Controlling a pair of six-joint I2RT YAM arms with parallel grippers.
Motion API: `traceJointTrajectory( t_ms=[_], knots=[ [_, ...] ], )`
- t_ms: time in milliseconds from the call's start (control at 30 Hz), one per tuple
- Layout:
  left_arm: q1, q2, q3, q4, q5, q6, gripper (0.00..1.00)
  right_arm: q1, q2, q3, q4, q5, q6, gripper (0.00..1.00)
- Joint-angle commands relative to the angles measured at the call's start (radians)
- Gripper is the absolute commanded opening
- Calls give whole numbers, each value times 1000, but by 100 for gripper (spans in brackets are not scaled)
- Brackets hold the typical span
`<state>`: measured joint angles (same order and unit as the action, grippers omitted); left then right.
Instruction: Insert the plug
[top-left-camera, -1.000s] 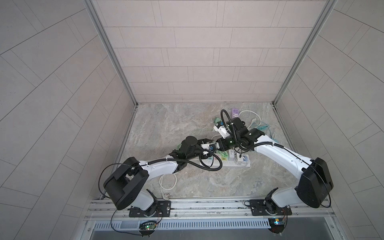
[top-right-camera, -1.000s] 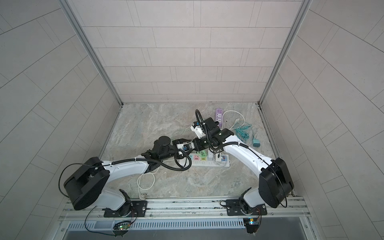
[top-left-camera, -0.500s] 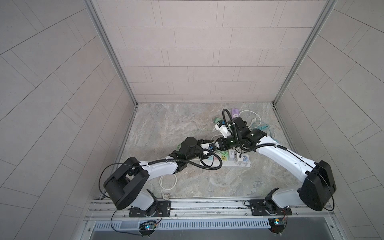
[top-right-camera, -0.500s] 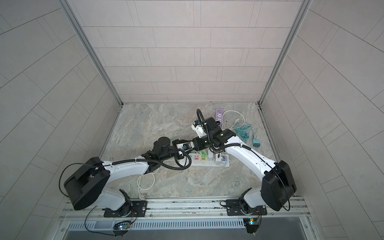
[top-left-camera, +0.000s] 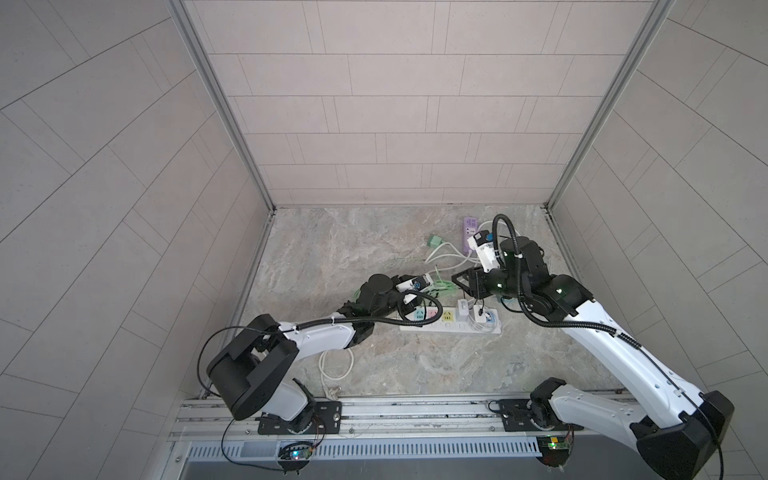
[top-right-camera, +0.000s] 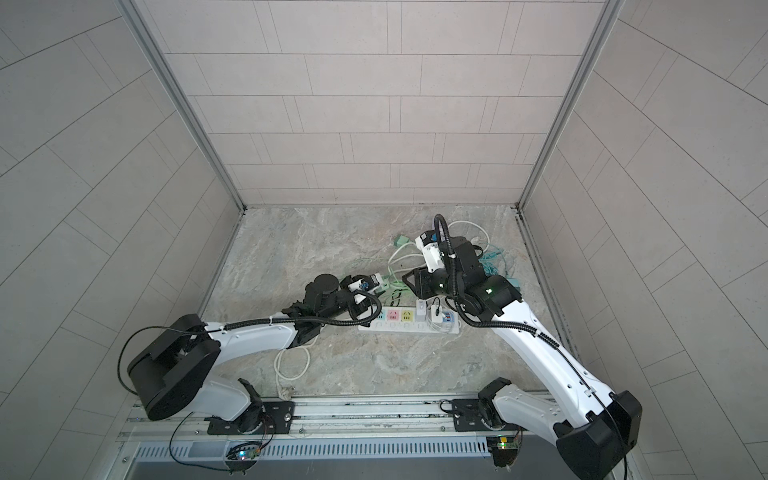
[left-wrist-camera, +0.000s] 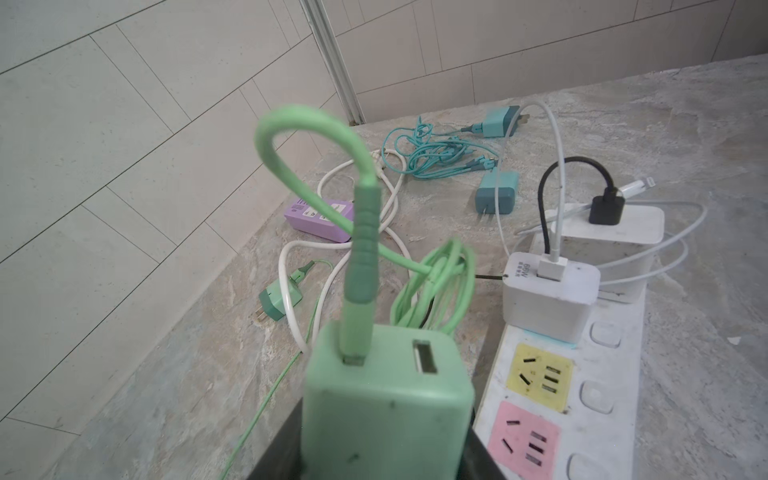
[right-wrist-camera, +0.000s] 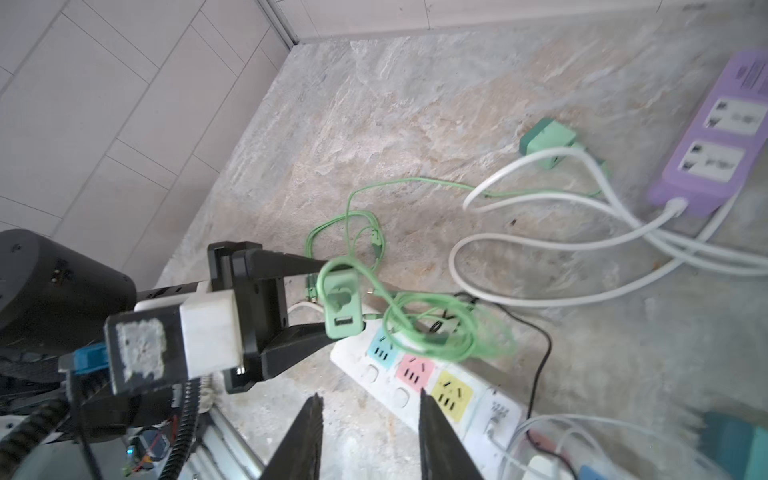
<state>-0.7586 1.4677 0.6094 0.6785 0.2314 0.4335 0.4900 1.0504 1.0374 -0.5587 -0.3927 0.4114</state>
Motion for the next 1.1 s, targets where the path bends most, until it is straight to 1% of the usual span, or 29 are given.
traceJointTrajectory(
  t_ms=[0, 67, 100, 200, 300, 400, 467, 733, 933, 1033, 1067],
  knots=[
    [5, -42, -17, 94, 22, -87, 16, 43, -18, -54, 45, -28, 34, 29],
    [4, -53, -26, 103, 36, -113, 16, 74, -7, -68, 63, -19, 37, 28],
    [4, -59, -31, 109, 41, -124, 16, 93, 4, -71, 69, -11, 37, 29],
    [4, -75, -41, 98, 54, -140, 16, 129, 35, -76, 102, 28, 40, 41],
    [4, -87, -57, 102, 72, -148, 16, 131, 70, -80, 155, 40, 55, 47],
    [5, -96, -70, 109, 90, -160, 16, 131, 100, -72, 186, 38, 57, 48],
    [4, -96, -71, 107, 100, -168, 16, 131, 116, -61, 194, 46, 58, 49],
    [3, -61, -67, 142, 153, -203, 16, 131, 169, -41, 248, 9, 50, 49],
    [4, -50, -69, 155, 166, -206, 16, 139, 212, -33, 275, -8, 56, 47],
    [4, -49, -74, 159, 173, -204, 16, 148, 233, -33, 304, -11, 66, 44],
    [4, -47, -73, 161, 171, -205, 16, 151, 238, -33, 309, -4, 69, 40]
  ],
)
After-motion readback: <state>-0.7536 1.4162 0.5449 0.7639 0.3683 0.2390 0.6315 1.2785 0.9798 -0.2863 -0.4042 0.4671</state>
